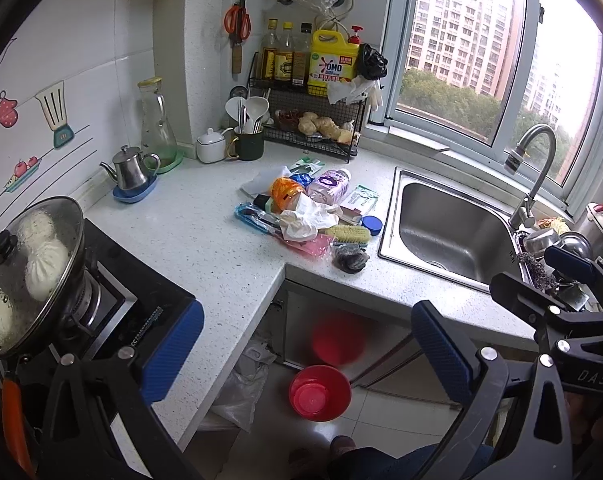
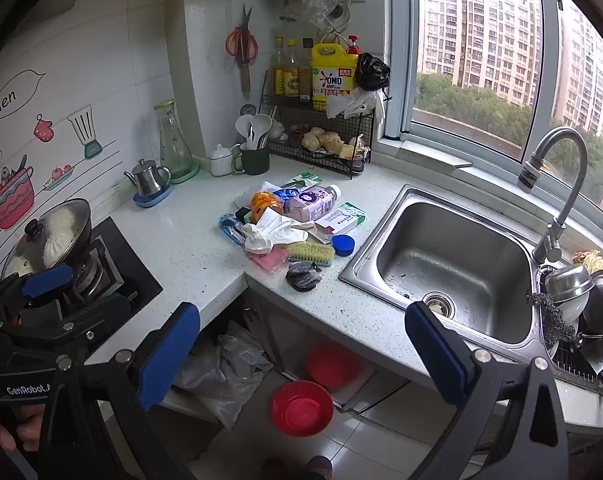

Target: Collect trash

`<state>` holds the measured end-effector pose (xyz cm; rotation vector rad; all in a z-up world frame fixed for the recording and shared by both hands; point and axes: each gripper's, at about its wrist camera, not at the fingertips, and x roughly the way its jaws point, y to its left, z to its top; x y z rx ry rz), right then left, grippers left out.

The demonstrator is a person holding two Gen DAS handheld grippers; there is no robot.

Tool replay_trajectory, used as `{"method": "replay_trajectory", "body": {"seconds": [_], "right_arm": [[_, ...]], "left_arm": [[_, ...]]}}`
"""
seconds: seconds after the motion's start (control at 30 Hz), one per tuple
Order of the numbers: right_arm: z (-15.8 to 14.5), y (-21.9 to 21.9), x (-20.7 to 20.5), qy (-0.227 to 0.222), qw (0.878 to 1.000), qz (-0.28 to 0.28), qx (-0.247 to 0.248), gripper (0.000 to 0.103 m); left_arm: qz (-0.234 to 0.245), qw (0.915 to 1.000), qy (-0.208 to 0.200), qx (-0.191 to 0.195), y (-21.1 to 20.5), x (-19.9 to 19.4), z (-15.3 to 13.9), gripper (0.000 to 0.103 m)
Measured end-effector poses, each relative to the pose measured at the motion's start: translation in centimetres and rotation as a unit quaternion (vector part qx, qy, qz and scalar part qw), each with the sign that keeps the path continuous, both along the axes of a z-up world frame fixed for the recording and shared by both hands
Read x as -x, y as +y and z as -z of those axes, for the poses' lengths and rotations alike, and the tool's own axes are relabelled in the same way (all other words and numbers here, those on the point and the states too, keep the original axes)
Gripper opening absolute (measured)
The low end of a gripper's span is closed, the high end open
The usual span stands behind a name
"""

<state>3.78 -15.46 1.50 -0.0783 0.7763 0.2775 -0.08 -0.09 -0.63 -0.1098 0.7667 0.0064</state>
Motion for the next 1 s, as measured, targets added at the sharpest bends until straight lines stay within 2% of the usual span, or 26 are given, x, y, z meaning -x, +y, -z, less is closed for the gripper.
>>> {"method": "replay_trajectory", "body": {"seconds": [1.0], "right_arm": [[0.82, 0.03, -0.13, 0.025, 1.0, 0.004, 0.008, 0.102]], "left_arm": [[0.007, 0.9996, 0.026, 0.002, 0.13, -0.61, 0.96, 0.103]]}}
